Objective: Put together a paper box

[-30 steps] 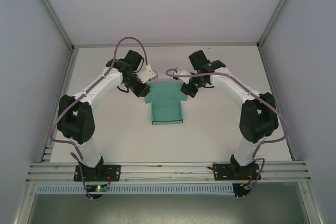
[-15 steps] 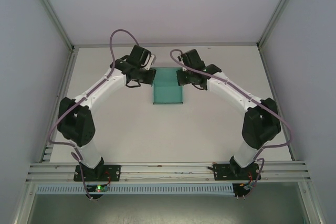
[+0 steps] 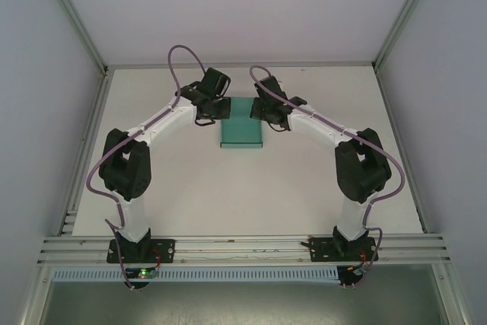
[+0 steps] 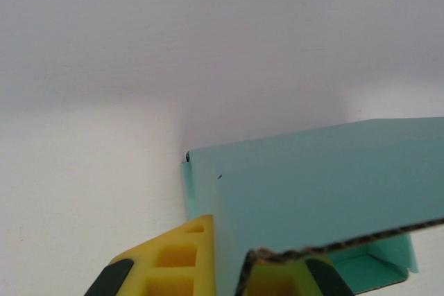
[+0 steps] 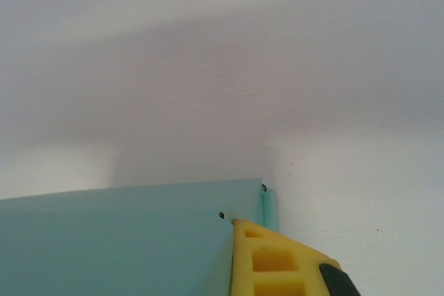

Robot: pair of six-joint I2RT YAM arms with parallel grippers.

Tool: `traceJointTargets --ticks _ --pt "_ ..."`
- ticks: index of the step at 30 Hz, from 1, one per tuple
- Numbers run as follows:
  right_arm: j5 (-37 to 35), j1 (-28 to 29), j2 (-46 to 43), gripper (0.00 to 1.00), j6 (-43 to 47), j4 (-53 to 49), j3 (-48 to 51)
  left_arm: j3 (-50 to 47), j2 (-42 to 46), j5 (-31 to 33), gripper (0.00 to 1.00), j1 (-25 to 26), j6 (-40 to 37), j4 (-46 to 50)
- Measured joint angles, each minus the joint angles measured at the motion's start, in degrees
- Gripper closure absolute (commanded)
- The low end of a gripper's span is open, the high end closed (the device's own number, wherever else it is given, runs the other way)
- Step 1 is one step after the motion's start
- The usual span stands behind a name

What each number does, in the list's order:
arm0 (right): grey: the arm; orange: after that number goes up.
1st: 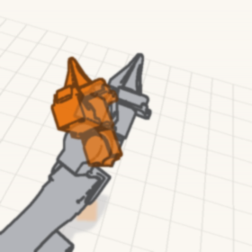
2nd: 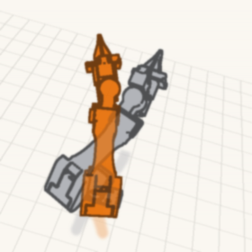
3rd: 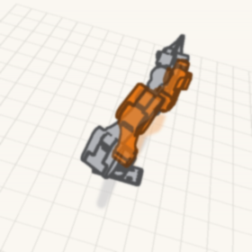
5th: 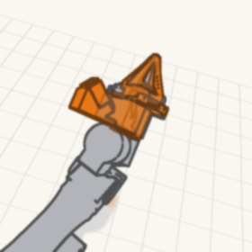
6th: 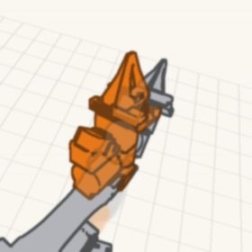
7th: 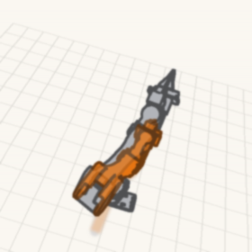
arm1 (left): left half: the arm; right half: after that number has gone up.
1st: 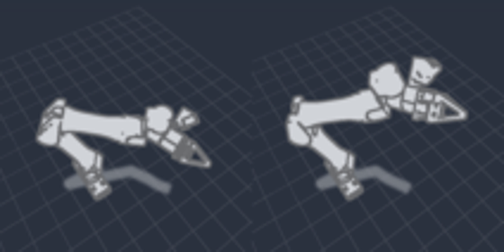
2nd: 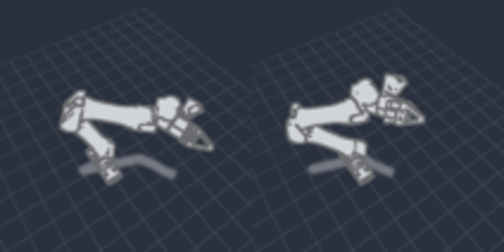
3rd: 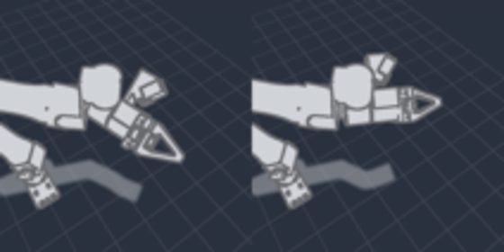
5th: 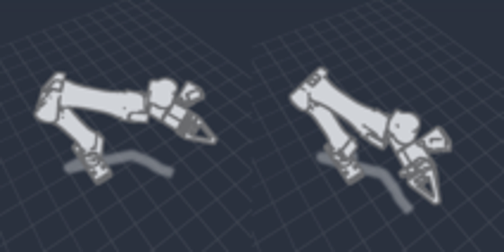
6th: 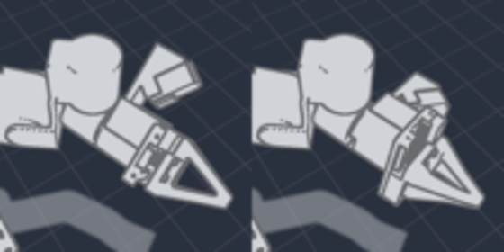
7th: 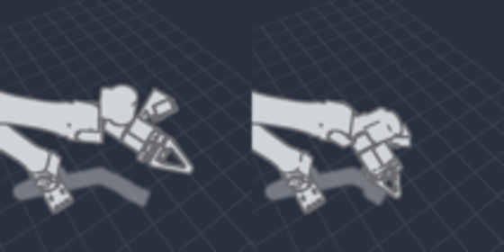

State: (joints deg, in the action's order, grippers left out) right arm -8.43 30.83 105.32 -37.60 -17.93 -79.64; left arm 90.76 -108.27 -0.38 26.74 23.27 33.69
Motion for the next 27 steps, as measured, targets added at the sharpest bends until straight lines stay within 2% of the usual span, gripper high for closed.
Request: traceJointTargets --ticks 4,10,17,22,27 --pt "-3.3 1.2 -0.5 1.0 0.7 4.4 3.3 -3.9 1.1 0.5 1.0 0.2 0.2 -3.6" --pt "-9.0 5.0 -6.4 1.0 4.2 11.8 13.8 -14.0 6.8 0.7 1.0 1.4 0.6 -11.8" --pt "-15.8 9.3 -10.7 1.0 5.4 17.5 22.9 -23.0 10.7 -1.0 1.0 2.9 5.2 -20.9" --pt "-16.7 9.8 -10.9 1.0 5.4 17.1 24.1 -23.1 10.7 -2.4 1.0 3.3 7.2 -19.9" --pt "-17.2 9.8 -11.0 1.0 5.5 17.6 24.4 -22.4 10.6 -1.1 1.0 4.1 6.8 -18.1"
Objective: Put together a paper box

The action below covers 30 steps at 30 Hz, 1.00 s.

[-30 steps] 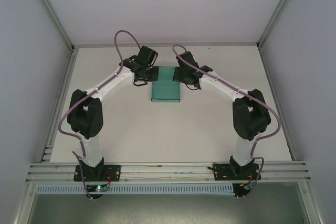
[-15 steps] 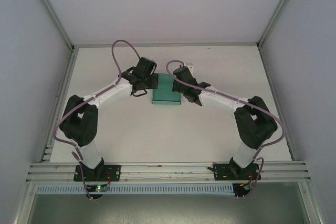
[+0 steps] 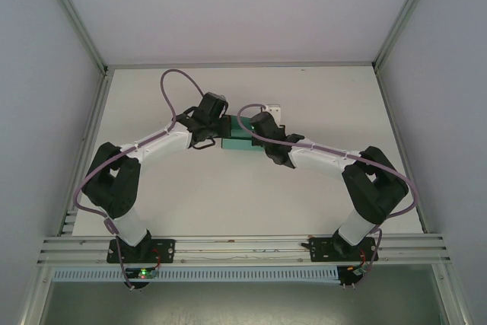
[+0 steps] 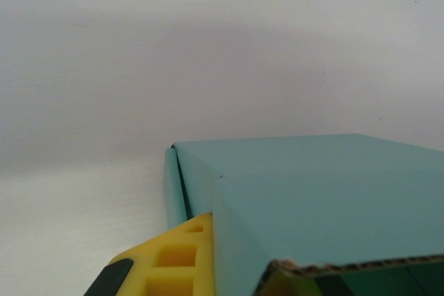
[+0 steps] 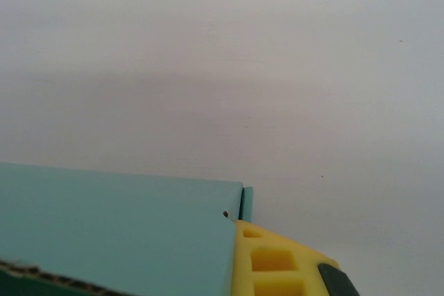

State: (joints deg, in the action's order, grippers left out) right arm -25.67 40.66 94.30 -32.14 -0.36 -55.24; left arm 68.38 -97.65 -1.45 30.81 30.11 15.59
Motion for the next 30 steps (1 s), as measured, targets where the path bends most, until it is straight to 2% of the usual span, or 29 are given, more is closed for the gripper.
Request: traceJointTargets --ticks 2,3,5,7,9,11,12,15,16,21,25,28,30 --pt "-0.1 0.1 -0.3 1.0 0.2 1.2 1.3 -0.9 0.3 0.1 0.99 0.2 -0.1 -0.4" --pt "-0.3 0.3 -0.7 1.0 0.5 2.0 2.0 -1.8 0.7 0.0 0.95 0.4 -0.1 -1.0" --pt "-0.5 0.7 -1.6 1.0 0.9 3.5 3.6 -3.4 2.0 -0.1 0.86 0.7 -0.5 -1.7" --pt "-1.0 1.4 -2.5 1.0 1.8 5.5 5.6 -5.4 3.7 -0.9 0.69 1.0 -0.7 -1.6" --pt "-1.9 2.6 -3.4 1.0 3.0 7.4 7.5 -7.2 5.3 -1.6 0.68 1.5 -0.9 -1.0" --pt "-2.6 3.6 -4.3 1.0 4.2 9.1 9.3 -8.3 6.7 -2.1 0.6 1.8 -0.7 -0.3" --pt "-3.0 4.1 -4.8 1.0 4.8 10.0 10.3 -8.4 7.5 -2.4 0.52 1.8 -0.1 0.6" --pt "-4.6 5.3 -5.6 1.0 6.2 12.1 12.4 -8.0 9.5 -3.3 0.18 1.8 1.0 3.0" --pt "-5.0 5.6 -5.7 1.0 6.6 12.9 13.0 -7.8 10.4 -4.0 0.0 1.8 1.6 3.8" --pt "-7.5 7.2 -6.1 0.97 8.2 16.8 15.7 -7.6 17.3 -5.2 0.0 1.8 5.1 6.4" --pt "-8.9 8.4 -6.2 0.96 9.6 20.5 17.8 -6.6 22.3 -1.8 0.0 1.6 8.4 9.7" --pt "-9.6 9.5 -6.2 0.94 10.7 23.6 19.4 -6.1 22.2 -1.6 0.0 -0.4 10.6 10.5" --pt "-9.7 10.0 -6.1 0.93 11.5 25.4 20.2 -6.1 19.8 -3.9 0.0 -3.3 12.4 10.0"
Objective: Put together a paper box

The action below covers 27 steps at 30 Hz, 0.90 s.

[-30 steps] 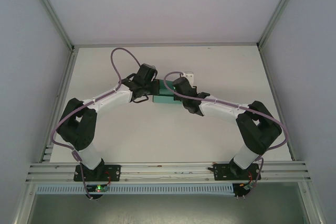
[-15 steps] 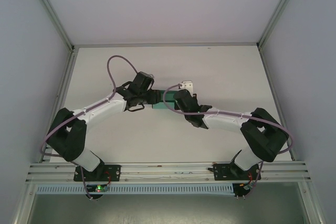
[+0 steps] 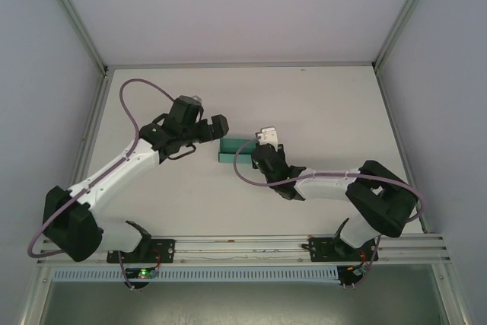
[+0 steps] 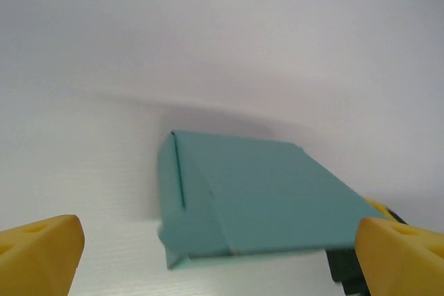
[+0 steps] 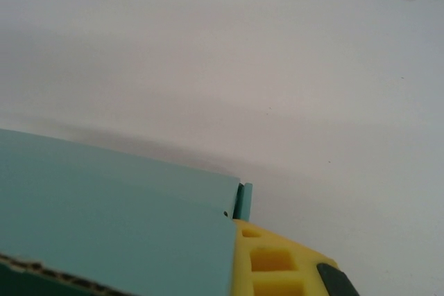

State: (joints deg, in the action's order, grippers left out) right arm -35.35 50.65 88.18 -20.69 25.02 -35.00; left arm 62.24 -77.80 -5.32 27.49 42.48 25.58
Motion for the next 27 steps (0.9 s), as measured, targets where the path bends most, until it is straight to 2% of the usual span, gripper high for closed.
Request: traceJointTargets --ticks 3,7,9,13,15,18,22,27 --pt "-0.5 0.8 0.4 0.93 1.0 1.9 0.7 -0.8 -5.2 -4.2 0.0 -3.0 2.4 -3.5" --pt "-1.2 2.2 1.1 0.88 2.5 4.2 1.4 -1.1 -11.1 -7.4 0.02 -3.2 4.0 -5.1" --pt "-1.4 2.9 1.5 0.85 3.2 4.4 1.4 -1.6 -12.6 -8.5 0.08 -3.2 4.7 -5.8" --pt "-1.5 4.0 1.6 0.81 4.3 3.2 1.4 -4.7 -13.2 -10.0 0.31 -3.2 6.0 -8.1" --pt "-1.5 4.7 1.4 0.78 4.4 2.4 1.4 -7.0 -13.2 -10.3 0.35 -3.2 6.4 -9.4" --pt "-1.3 6.0 0.5 0.71 4.4 0.2 1.8 -10.3 -13.1 -11.0 0.41 -3.2 7.3 -12.6" --pt "-1.2 7.4 -1.6 0.61 3.7 -4.5 2.7 -13.1 -12.6 -11.6 0.43 -3.2 7.5 -17.1" --pt "-0.6 7.7 -8.5 0.36 1.7 -11.3 3.8 -13.8 -12.6 -11.4 0.44 -3.2 7.0 -19.0"
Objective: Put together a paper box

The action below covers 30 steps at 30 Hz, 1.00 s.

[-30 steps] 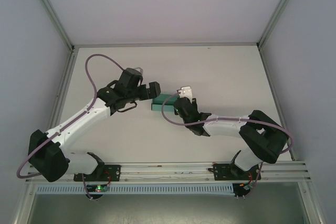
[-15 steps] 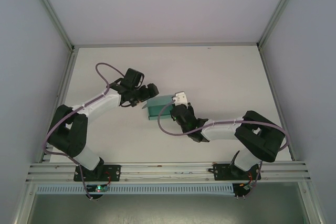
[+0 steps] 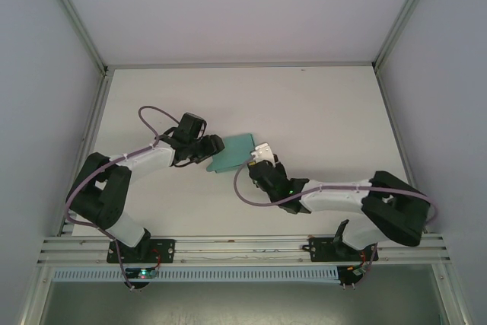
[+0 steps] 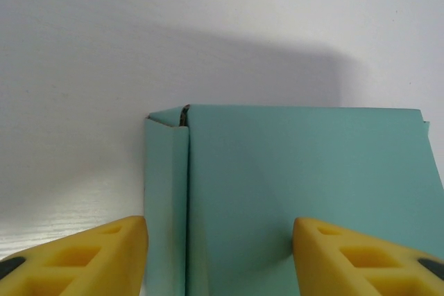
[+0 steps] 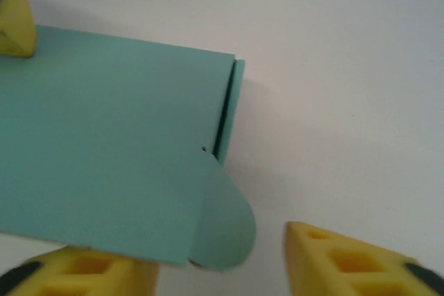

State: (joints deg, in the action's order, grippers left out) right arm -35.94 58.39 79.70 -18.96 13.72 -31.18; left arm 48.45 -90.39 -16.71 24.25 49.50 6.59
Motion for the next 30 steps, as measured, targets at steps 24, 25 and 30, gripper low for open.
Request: traceJointTargets --ticks 24,25,30 --pt "39.0 -29.2 -4.2 0.02 -5.2 -13.1 -10.0 -10.0 -5.4 -15.6 0.79 -7.5 -5.8 -26.0" --pt "40.7 -29.9 -2.8 0.01 -5.9 -13.6 -11.4 -10.7 -5.4 -16.3 0.79 -7.9 -5.7 -27.3" --pt "51.3 -32.3 5.9 0.01 -10.2 -15.4 -17.3 -14.4 -5.4 -20.0 0.81 -10.2 -5.6 -33.5"
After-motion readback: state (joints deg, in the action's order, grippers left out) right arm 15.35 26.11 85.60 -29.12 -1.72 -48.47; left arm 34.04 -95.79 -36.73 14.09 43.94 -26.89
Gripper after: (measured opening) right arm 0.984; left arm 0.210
